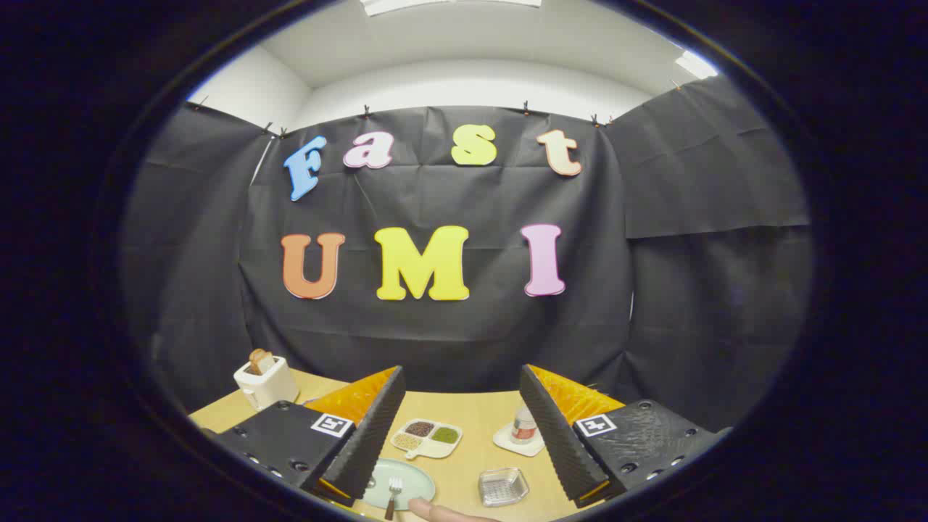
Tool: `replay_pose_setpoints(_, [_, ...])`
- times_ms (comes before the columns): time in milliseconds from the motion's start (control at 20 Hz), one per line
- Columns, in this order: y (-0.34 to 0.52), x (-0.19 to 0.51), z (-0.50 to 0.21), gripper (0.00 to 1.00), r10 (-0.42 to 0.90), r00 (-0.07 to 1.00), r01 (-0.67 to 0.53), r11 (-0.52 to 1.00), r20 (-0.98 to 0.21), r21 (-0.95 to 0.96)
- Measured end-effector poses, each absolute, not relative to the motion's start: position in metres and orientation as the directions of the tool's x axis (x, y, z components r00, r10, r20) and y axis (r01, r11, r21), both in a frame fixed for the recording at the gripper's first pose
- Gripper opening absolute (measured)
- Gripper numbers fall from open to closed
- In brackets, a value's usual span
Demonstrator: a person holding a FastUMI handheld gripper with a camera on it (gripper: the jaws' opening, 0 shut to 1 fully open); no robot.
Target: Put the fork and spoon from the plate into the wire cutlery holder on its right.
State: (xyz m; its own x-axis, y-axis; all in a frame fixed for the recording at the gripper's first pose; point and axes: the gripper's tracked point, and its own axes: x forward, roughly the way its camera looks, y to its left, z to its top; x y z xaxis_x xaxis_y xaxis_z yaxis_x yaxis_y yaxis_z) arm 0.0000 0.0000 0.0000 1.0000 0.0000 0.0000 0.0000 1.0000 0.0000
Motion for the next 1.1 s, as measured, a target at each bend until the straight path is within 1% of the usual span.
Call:
replay_pose_setpoints(200, [0.033, -0.008, 0.009, 0.95, 0.041, 0.999, -0.040, 0.999, 0.018, -0.029])
replay_pose_setpoints(400, [0.040, -0.005, 0.006, 0.95, 0.037, 0.999, -0.037, 0.999, -0.007, -0.015])
replay_pose_setpoints(600, [0.035, -0.002, 0.013, 0.95, 0.029, 1.000, -0.029, 0.999, 0.002, -0.038])
replay_pose_setpoints(900, [0.040, -0.001, -0.007, 0.95, 0.053, 0.997, -0.057, 0.996, -0.050, -0.075])
replay_pose_setpoints(1000, [0.046, -0.001, -0.026, 0.95, 0.061, 0.994, -0.068, 0.995, -0.089, -0.075])
replay_pose_setpoints(1100, [0.056, -0.002, -0.056, 0.95, 0.080, 0.985, -0.092, 0.993, -0.152, -0.074])
